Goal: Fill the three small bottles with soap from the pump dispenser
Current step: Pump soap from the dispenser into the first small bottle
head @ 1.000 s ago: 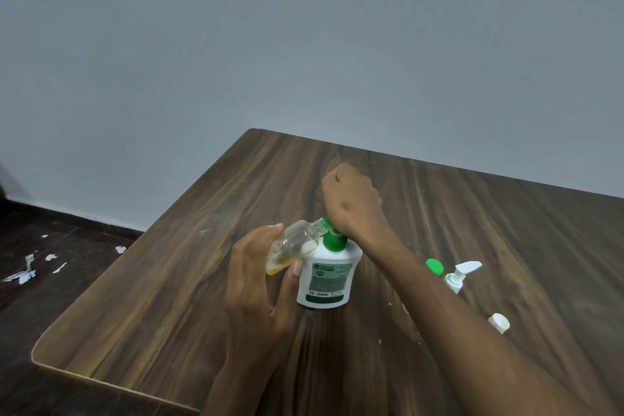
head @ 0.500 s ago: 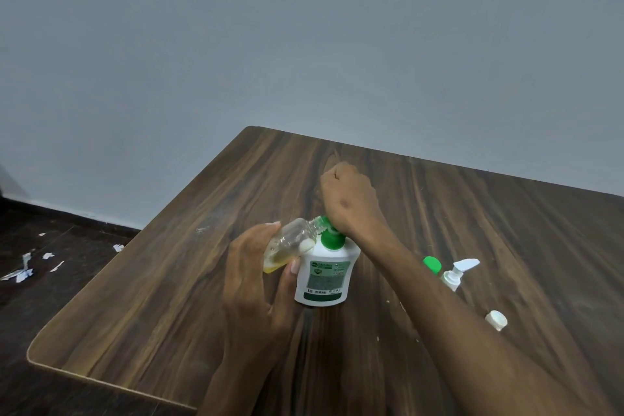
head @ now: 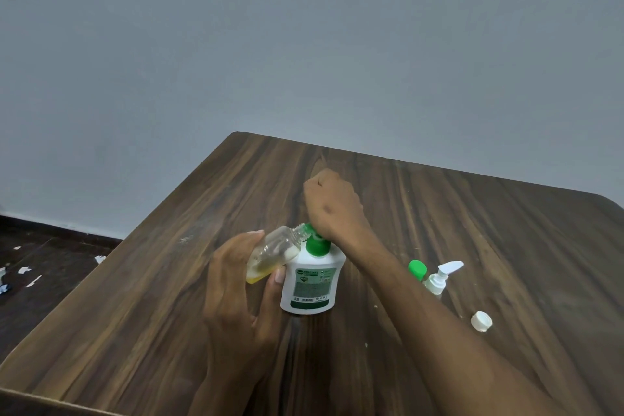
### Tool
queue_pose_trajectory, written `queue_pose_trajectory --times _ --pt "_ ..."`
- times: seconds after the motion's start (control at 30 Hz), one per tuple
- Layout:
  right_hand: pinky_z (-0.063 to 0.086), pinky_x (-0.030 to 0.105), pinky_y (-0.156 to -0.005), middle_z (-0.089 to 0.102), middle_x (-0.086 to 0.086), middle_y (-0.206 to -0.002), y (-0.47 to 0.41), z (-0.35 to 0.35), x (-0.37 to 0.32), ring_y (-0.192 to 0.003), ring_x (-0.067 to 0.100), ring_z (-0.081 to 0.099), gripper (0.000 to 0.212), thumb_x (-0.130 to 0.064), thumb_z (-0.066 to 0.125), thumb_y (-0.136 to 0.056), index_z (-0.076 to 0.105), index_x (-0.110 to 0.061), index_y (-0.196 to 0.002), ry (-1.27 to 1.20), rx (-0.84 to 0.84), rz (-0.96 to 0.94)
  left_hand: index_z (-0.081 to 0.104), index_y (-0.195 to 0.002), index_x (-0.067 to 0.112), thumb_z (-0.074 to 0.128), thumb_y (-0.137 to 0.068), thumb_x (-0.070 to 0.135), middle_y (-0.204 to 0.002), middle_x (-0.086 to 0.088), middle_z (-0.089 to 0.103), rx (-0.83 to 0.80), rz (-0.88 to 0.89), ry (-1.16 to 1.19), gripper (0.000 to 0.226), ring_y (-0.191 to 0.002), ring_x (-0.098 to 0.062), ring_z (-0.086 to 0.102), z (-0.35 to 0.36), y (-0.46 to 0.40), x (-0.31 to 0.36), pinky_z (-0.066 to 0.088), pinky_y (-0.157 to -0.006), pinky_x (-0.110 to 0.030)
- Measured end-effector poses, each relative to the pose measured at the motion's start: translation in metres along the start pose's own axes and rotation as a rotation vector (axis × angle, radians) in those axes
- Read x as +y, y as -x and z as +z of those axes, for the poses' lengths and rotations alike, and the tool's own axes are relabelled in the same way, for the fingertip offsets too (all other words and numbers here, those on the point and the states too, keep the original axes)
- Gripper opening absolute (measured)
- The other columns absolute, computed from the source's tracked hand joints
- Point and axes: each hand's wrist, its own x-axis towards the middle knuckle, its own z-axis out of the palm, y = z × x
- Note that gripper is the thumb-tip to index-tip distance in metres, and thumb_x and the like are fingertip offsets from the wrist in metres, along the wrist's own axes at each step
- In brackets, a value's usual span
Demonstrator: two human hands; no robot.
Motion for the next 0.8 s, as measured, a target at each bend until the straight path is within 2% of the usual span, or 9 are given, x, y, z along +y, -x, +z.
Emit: queue_pose_trajectory --times 0.17,0.27,0.37,0.43,0.53,0.67,0.8 --pt "0.040 0.048 -0.097 0.059 -0.004 -0.080 -0.0012 0.0010 0.0001 -0.068 0.009 0.048 0.022 -0.021 0.034 -0.099 0.049 -0.020 -0.083 -0.009 0.012 -0.012 0.066 -0.132 0.000 0.062 -0.099 0.029 -0.132 -0.006 0.064 0.013 0.007 -0.011 0.044 -0.126 -0.005 0.056 -0.0003 -0.0009 0.0008 0.039 -0.105 -0.013" --pt "0.040 0.047 -0.095 0.061 -0.001 -0.078 -0.0002 0.0002 0.0011 -0.066 0.011 0.048 0.023 -0.019 0.034 -0.098 0.050 -0.018 -0.081 0.005 0.006 -0.009 0.065 -0.134 0.001 0.062 -0.099 0.027 -0.133 -0.007 0.064 0.000 0.002 -0.011 0.043 -0.124 -0.011 0.058 -0.0004 0.0001 0.0000 0.040 -0.105 -0.015" --pt "0.037 0.046 -0.094 0.061 -0.003 -0.084 -0.0001 -0.0004 0.0007 -0.071 0.007 0.048 0.022 -0.021 0.033 -0.101 0.053 -0.018 -0.095 0.009 0.023 -0.034 0.063 -0.136 0.003 0.063 -0.099 0.025 -0.133 -0.007 0.063 -0.007 0.007 -0.017 0.043 -0.122 -0.015 0.059 -0.0011 0.0001 -0.0013 0.041 -0.106 -0.016" --pt "0.041 0.049 -0.099 0.060 -0.003 -0.082 -0.0011 -0.0005 0.0012 -0.070 0.010 0.049 0.022 -0.021 0.034 -0.101 0.054 -0.018 -0.092 0.003 0.002 -0.012 0.064 -0.136 0.003 0.064 -0.098 0.021 -0.133 -0.007 0.064 -0.010 0.010 -0.023 0.042 -0.123 -0.017 0.060 -0.0013 0.0002 -0.0017 0.041 -0.106 -0.017" --pt "0.038 0.048 -0.098 0.060 -0.003 -0.085 -0.0013 -0.0006 0.0015 -0.071 0.007 0.047 0.022 -0.022 0.033 -0.101 0.053 -0.018 -0.092 0.018 0.014 -0.026 0.063 -0.136 0.004 0.065 -0.098 0.020 -0.133 -0.006 0.064 -0.012 0.018 -0.023 0.041 -0.122 -0.021 0.061 -0.0012 0.0006 -0.0019 0.045 -0.105 -0.021" --pt "0.041 0.047 -0.096 0.056 -0.002 -0.074 -0.0015 -0.0001 0.0014 -0.064 0.010 0.045 0.025 -0.018 0.034 -0.098 0.046 -0.019 -0.076 0.023 0.012 -0.015 0.063 -0.136 0.004 0.065 -0.098 0.020 -0.133 -0.007 0.064 -0.009 0.017 -0.028 0.041 -0.123 -0.020 0.060 -0.0001 0.0006 -0.0035 0.045 -0.106 -0.021" --pt "0.036 0.045 -0.091 0.058 -0.005 -0.081 -0.0028 0.0003 0.0012 -0.068 0.007 0.046 0.022 -0.020 0.033 -0.099 0.050 -0.019 -0.085 0.004 0.008 -0.038 0.064 -0.135 0.002 0.062 -0.099 0.026 -0.134 -0.007 0.064 -0.003 0.025 -0.019 0.043 -0.123 -0.018 0.060 -0.0003 -0.0003 -0.0020 0.046 -0.105 -0.022"
